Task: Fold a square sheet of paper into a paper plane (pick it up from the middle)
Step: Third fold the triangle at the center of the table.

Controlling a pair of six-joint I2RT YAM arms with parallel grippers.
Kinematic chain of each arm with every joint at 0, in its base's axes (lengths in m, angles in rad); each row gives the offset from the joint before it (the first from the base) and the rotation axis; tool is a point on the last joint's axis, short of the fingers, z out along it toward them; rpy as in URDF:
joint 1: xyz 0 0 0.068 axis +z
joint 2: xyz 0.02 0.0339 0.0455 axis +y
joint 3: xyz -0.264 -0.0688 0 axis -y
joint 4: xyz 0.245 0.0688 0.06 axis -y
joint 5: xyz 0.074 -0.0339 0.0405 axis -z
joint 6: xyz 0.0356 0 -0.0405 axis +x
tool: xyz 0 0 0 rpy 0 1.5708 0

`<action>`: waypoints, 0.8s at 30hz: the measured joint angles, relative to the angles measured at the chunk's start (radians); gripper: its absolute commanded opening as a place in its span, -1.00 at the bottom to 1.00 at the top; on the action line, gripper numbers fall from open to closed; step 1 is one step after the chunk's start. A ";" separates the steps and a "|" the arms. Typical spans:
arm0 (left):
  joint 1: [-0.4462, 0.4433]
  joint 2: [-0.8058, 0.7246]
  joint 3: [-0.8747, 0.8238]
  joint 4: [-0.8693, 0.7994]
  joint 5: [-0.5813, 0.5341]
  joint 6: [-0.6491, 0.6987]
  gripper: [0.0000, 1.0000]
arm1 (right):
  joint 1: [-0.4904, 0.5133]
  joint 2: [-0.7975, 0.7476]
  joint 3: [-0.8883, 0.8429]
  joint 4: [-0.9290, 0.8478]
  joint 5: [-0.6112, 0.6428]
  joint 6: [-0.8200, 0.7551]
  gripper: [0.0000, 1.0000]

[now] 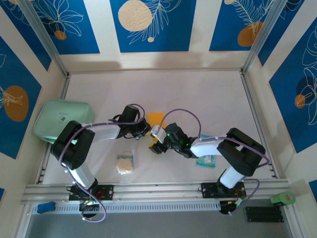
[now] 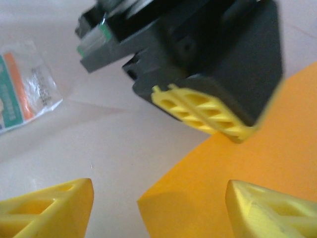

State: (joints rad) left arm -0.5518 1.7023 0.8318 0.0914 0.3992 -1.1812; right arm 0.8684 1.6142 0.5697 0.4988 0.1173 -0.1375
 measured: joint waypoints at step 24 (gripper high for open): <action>0.004 0.000 -0.001 0.000 0.000 0.000 -1.00 | 0.085 0.066 -0.060 0.198 0.266 -0.126 -0.49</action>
State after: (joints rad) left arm -0.5476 1.7023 0.8307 0.0910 0.3992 -1.1812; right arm 0.9535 1.6798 0.5098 0.6968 0.3828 -0.2634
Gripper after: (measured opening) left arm 0.054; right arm 0.289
